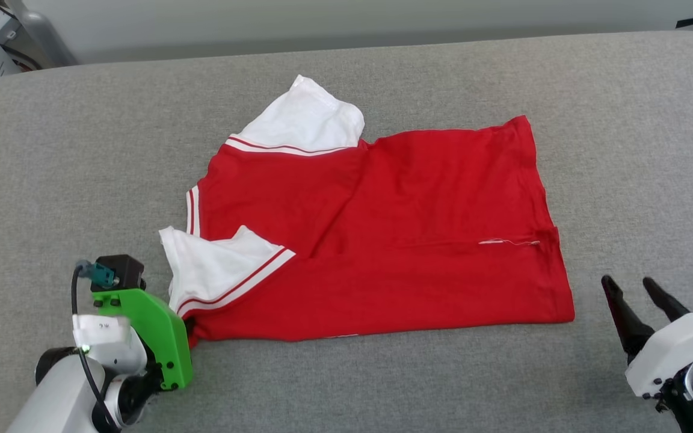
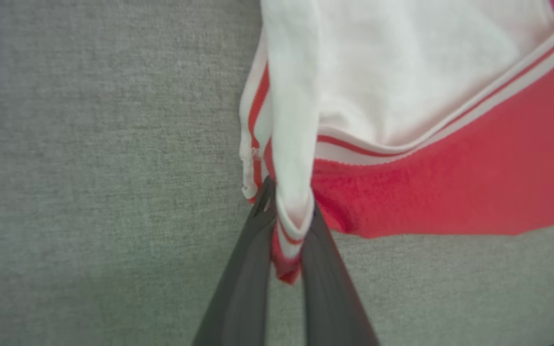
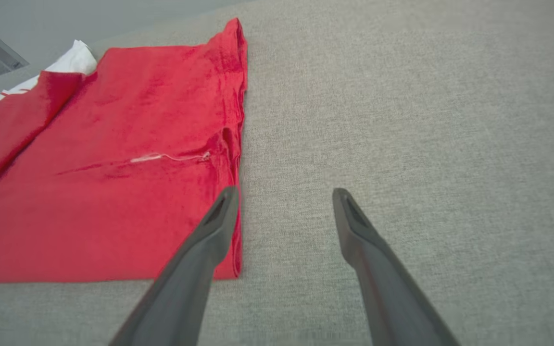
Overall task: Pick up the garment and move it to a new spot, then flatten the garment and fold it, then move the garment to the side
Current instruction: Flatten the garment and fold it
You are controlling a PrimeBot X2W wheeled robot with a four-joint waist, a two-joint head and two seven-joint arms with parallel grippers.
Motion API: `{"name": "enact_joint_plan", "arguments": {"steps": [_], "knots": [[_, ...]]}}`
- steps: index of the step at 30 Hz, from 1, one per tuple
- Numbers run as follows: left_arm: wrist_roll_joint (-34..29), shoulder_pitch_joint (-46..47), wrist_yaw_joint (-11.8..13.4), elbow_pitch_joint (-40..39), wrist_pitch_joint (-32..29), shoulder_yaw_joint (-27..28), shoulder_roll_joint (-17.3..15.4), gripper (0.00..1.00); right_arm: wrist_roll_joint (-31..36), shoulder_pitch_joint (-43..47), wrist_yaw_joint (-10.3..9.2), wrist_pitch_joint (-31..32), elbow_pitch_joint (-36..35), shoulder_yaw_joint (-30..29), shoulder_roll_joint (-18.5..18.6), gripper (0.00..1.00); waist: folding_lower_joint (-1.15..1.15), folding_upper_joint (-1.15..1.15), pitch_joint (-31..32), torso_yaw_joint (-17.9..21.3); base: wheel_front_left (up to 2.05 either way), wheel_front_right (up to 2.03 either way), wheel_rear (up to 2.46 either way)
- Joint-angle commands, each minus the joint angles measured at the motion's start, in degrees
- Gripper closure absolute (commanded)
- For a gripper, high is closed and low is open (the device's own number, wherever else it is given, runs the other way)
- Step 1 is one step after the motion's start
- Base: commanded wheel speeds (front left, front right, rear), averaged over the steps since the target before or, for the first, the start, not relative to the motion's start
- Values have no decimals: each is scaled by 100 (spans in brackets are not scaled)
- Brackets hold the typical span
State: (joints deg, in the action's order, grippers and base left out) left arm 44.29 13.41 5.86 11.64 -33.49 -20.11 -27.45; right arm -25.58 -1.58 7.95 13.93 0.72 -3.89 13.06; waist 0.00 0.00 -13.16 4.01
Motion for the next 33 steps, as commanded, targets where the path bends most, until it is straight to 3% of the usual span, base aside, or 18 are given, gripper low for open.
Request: {"name": "enact_joint_plan", "arguments": {"steps": [1,8,10,18,19,20,21,33], "knots": [[-68,-239,15,-60,26,-94,94,100,-86,-95,-46,258,56,22,102,0,0,0,56,-63,0,0,0],[-315,-347,263,-1007,142,-33,-115,100,-477,-382,-46,1330,186,406,454,0,0,0,-36,-266,0,0,0],[-436,-310,374,-1424,111,-51,-173,100,-620,-712,-46,1718,337,771,602,0,0,0,-217,-327,0,0,0],[-562,-163,476,-1695,177,-75,-138,100,-1019,-1078,-46,2425,1080,1540,724,0,0,0,-432,-437,0,0,0],[-585,-147,485,-1702,219,-71,-131,100,-1081,-1094,-46,2476,1132,1634,736,28,0,0,-440,-448,0,0,0],[-602,-142,493,-1703,255,-67,-125,100,-1141,-1099,-46,2525,1170,1700,737,71,0,0,-441,-452,0,0,0],[-610,-143,498,-1697,279,-68,-119,100,-1197,-1113,-46,2554,1198,1756,750,100,0,0,-440,-453,0,0,0],[-554,-576,501,-1788,534,-54,-144,100,-1242,-1166,-46,2086,845,1736,1053,100,0,0,218,-459,0,0,0]]}}
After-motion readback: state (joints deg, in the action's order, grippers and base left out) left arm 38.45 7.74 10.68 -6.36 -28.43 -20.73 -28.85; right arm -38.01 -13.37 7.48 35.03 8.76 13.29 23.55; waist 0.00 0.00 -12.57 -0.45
